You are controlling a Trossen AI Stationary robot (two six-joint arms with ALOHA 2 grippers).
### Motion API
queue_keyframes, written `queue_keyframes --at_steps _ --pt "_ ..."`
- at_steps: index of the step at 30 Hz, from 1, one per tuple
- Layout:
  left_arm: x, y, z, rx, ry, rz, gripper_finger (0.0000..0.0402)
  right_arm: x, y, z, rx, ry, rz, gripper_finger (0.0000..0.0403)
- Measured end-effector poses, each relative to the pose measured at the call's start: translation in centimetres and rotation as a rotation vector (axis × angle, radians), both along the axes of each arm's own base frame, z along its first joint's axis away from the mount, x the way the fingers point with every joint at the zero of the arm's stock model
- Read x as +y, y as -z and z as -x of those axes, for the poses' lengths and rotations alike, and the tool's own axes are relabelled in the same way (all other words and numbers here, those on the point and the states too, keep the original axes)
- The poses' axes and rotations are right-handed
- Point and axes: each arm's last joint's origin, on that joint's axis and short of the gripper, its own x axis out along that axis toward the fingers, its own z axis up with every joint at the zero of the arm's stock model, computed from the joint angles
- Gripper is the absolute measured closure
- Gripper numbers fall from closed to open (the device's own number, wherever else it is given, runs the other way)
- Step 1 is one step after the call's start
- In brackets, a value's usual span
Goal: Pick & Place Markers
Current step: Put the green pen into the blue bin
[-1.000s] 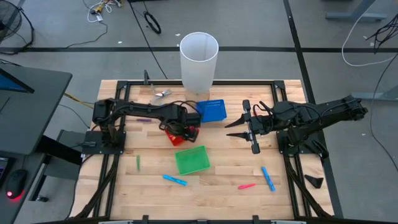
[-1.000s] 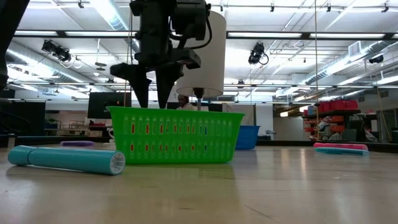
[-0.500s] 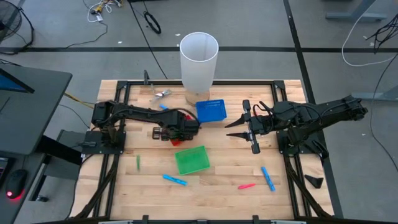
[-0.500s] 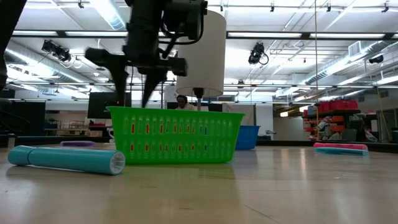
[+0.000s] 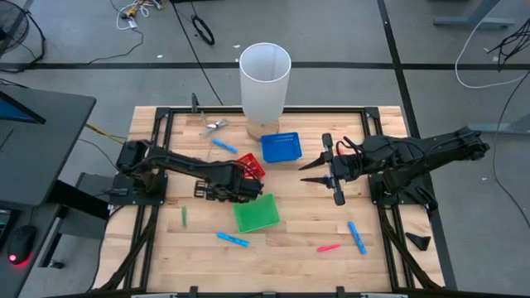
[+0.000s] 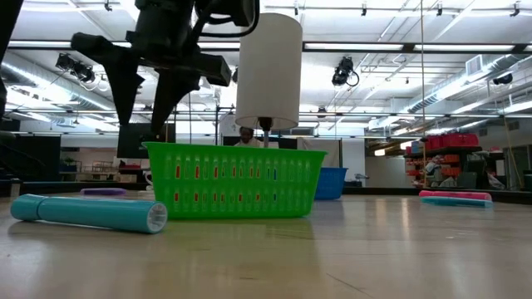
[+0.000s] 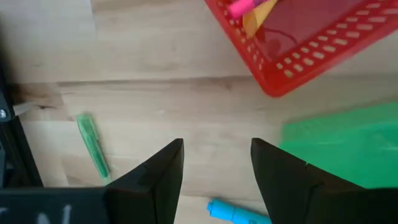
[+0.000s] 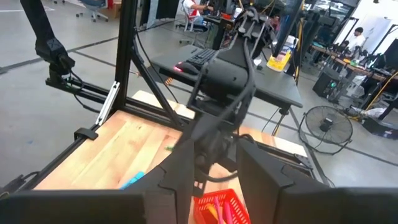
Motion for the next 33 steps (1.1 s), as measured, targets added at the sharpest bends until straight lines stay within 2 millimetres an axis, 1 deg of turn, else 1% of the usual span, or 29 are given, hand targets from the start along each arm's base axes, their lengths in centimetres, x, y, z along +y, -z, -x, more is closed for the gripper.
queue_keyframes --at_steps 5,13,21,26,30,33 --pt "-1.1 -0.1 0.3 0.0 -0.012 -0.007 0.0209 0.2 0.6 -0.7 0.026 0.0 0.005 0.0279" --pt "-3.9 -1.1 2.0 0.007 -0.057 -0.051 0.0209 0.4 1.3 -1.5 0.056 0.0 0.013 0.0279" --pt "-6.4 -1.4 3.2 -0.006 -0.087 -0.097 0.0209 0.5 1.4 -1.9 0.051 0.0 0.009 0.0279" --pt "-8.0 -1.5 4.3 0.003 -0.102 -0.145 0.0209 0.5 1.2 -1.9 0.039 0.01 -0.047 0.0279" --pt "-9.0 -1.4 4.9 0.0 -0.103 -0.153 0.0209 0.5 1.1 -1.9 0.033 0.011 -0.053 0.0279" --pt "-9.8 -1.1 6.0 -0.02 -0.142 -0.158 0.0209 0.5 1.1 -1.9 0.032 0.01 -0.05 0.0279"
